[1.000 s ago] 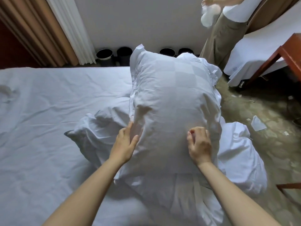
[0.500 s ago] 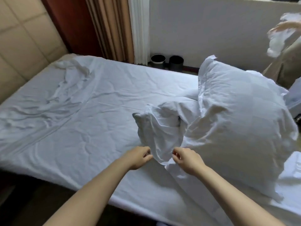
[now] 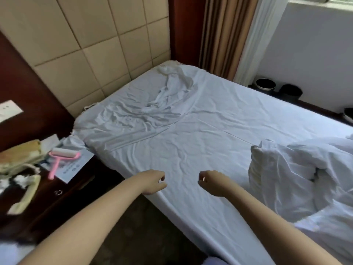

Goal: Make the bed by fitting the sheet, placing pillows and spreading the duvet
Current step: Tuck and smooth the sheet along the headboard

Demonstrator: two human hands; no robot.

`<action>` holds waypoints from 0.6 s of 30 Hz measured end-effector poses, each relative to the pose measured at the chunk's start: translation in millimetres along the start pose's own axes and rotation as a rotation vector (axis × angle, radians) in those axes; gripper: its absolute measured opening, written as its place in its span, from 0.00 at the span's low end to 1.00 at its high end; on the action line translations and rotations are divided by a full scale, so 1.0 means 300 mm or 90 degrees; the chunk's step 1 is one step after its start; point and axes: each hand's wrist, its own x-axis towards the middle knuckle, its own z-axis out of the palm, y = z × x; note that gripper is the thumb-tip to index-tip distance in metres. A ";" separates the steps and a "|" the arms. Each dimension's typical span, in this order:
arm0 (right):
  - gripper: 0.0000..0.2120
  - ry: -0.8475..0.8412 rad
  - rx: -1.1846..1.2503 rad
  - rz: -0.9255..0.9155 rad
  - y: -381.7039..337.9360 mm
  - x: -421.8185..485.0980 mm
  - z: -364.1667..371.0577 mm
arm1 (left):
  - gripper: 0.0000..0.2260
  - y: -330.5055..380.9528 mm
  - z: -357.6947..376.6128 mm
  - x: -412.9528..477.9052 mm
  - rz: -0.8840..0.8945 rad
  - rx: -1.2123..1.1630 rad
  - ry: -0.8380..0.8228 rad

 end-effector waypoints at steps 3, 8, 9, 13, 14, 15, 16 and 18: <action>0.13 -0.014 -0.028 -0.016 -0.110 0.094 -0.017 | 0.19 -0.156 -0.032 -0.010 -0.026 -0.045 -0.007; 0.13 -0.030 -0.072 -0.035 -0.194 0.252 -0.068 | 0.18 -0.327 -0.094 0.051 -0.043 -0.148 -0.013; 0.13 -0.032 -0.077 -0.037 -0.206 0.291 -0.084 | 0.18 -0.355 -0.117 0.074 -0.050 -0.159 -0.013; 0.13 -0.028 -0.089 -0.046 -0.234 0.458 -0.155 | 0.18 -0.438 -0.229 0.178 -0.072 -0.162 -0.012; 0.13 -0.023 -0.090 -0.045 -0.237 0.504 -0.174 | 0.18 -0.451 -0.259 0.206 -0.076 -0.161 -0.014; 0.12 -0.017 -0.086 -0.043 -0.240 0.552 -0.193 | 0.19 -0.465 -0.290 0.236 -0.078 -0.162 -0.013; 0.12 -0.014 -0.077 -0.042 -0.244 0.599 -0.211 | 0.19 -0.477 -0.324 0.266 -0.078 -0.165 -0.013; 0.12 -0.017 -0.064 -0.038 -0.251 0.682 -0.239 | 0.18 -0.492 -0.386 0.320 -0.076 -0.155 -0.016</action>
